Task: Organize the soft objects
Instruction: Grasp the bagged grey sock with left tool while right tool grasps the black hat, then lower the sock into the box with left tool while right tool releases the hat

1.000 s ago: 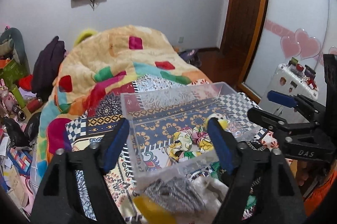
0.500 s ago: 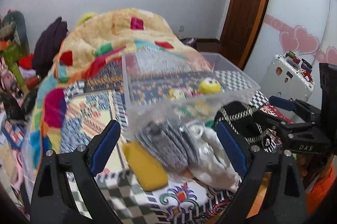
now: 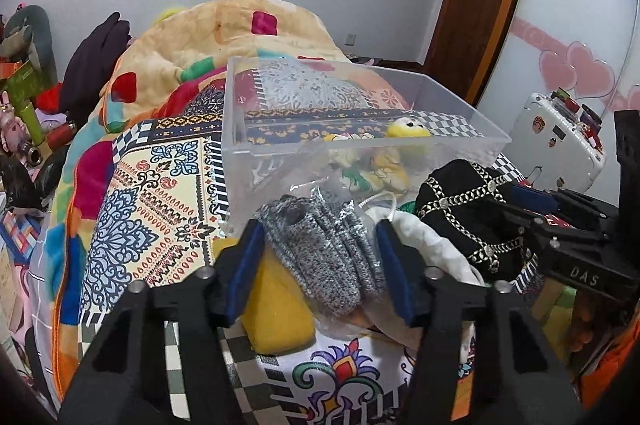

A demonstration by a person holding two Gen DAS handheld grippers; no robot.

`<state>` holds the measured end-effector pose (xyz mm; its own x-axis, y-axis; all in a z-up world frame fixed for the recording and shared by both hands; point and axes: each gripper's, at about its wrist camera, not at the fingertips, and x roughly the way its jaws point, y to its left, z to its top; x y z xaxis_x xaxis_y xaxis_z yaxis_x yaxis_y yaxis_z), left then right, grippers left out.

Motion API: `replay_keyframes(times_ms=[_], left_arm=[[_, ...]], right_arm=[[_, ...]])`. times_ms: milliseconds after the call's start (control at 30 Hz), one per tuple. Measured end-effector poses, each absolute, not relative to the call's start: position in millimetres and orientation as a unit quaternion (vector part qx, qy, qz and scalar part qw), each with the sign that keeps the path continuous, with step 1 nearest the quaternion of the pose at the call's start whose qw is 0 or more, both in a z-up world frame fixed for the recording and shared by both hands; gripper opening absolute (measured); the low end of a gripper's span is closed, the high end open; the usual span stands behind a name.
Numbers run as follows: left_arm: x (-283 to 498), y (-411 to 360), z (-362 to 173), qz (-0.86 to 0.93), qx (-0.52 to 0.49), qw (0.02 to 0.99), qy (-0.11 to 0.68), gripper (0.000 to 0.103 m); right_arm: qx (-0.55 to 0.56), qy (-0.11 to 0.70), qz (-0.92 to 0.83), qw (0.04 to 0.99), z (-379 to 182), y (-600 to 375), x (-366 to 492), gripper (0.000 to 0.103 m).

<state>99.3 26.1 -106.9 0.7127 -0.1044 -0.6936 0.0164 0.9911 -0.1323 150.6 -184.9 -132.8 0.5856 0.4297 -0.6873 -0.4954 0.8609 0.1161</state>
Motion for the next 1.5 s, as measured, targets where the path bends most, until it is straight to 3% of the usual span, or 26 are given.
replay_keyframes(times_ms=[200, 300, 500, 1067, 1500], left_arm=[[90.1, 25.8, -105.1, -0.034, -0.049, 0.927, 0.369, 0.031], [84.8, 25.8, -100.9, -0.038, -0.047, 0.929, 0.365, 0.028], [73.4, 28.7, -86.9, -0.045, -0.053, 0.936, 0.344, 0.025], [73.0, 44.7, -24.0, -0.049, -0.069, 0.962, 0.261, 0.024], [139.4, 54.4, -29.6, -0.022, -0.061, 0.955, 0.289, 0.024]], right_arm=[[-0.044, 0.362, 0.267, 0.892, -128.4, -187.1, 142.5, 0.03], [-0.038, 0.354, 0.274, 0.893, -122.9, -190.4, 138.4, 0.027], [-0.03, 0.329, 0.285, 0.9, -108.9, -195.0, 130.9, 0.021], [0.007, 0.245, 0.299, 0.922, -59.2, -185.7, 141.5, 0.019], [0.006, 0.25, 0.285, 0.925, -59.3, -152.1, 185.5, 0.019]])
